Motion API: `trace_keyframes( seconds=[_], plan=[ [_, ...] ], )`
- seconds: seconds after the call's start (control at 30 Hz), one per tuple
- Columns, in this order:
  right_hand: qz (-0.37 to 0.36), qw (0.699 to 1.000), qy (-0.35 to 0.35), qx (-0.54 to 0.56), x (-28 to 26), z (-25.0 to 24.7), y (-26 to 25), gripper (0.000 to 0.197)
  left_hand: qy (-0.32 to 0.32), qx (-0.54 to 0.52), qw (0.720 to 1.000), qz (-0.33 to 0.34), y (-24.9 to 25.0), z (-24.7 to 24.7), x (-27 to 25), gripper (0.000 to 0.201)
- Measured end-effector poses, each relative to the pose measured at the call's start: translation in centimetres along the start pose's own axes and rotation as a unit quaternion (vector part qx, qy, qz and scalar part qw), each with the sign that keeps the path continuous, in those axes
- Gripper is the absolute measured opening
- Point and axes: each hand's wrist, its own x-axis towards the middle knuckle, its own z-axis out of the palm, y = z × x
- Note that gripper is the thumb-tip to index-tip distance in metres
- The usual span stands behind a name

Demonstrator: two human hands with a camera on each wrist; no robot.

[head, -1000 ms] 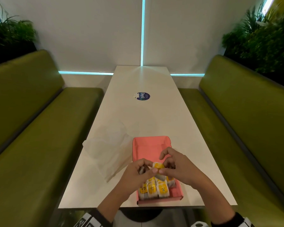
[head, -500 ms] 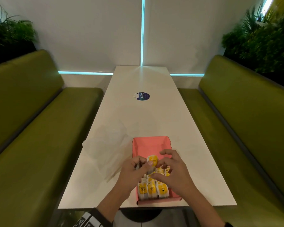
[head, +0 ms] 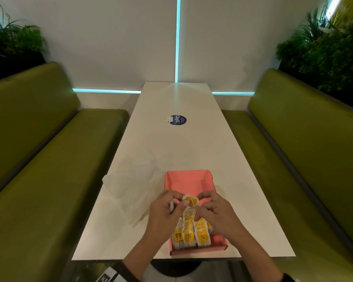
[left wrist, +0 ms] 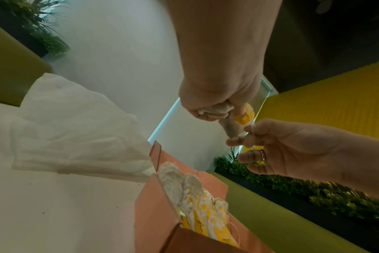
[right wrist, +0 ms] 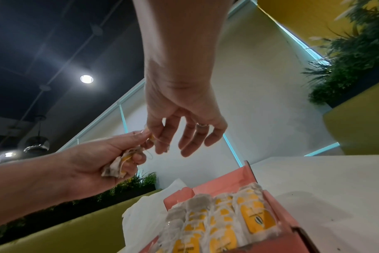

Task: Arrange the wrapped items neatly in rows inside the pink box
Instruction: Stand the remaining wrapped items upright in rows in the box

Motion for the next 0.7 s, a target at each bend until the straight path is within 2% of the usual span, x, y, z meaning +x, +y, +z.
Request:
trace_keyframes(
  seconds=[0.1, 0.13, 0.3, 0.37, 0.43, 0.57, 0.7],
  plan=[
    [-0.028, 0.992, 0.041, -0.112, 0.6, 0.7, 1.1, 0.015, 0.013, -0.013, 0.999, 0.050, -0.1, 0.4, -0.2, 0.005],
    [-0.031, 0.990, 0.054, -0.124, 0.7, 0.9, 1.2, 0.013, 0.019, -0.011, 0.998, 0.067, -0.1, 0.6, -0.3, 0.009],
    [-0.044, 0.988, 0.119, -0.084, 0.5, 1.3, 0.7, 0.023, 0.066, -0.015, 0.990, 0.125, -0.1, 1.2, -0.6, 0.009],
    [-0.019, 0.994, 0.108, -0.025, 0.3, 1.5, 0.5, 0.025, 0.079, -0.012, 0.987, 0.141, -0.2, 1.5, -0.5, 0.009],
    [0.010, 0.996, 0.061, 0.061, 0.2, 1.5, 0.1, 0.020, 0.084, -0.009, 0.984, 0.158, -0.2, 1.6, -0.4, 0.009],
    [0.054, 0.976, -0.032, 0.209, -0.4, 1.3, -1.0, 0.016, 0.090, -0.014, 0.982, 0.163, -0.1, 1.8, -0.3, 0.014],
    [0.057, 0.959, -0.027, 0.275, -0.6, 1.2, -1.4, 0.021, 0.090, -0.025, 0.986, 0.138, 0.0, 2.1, -0.5, 0.014]
  ],
)
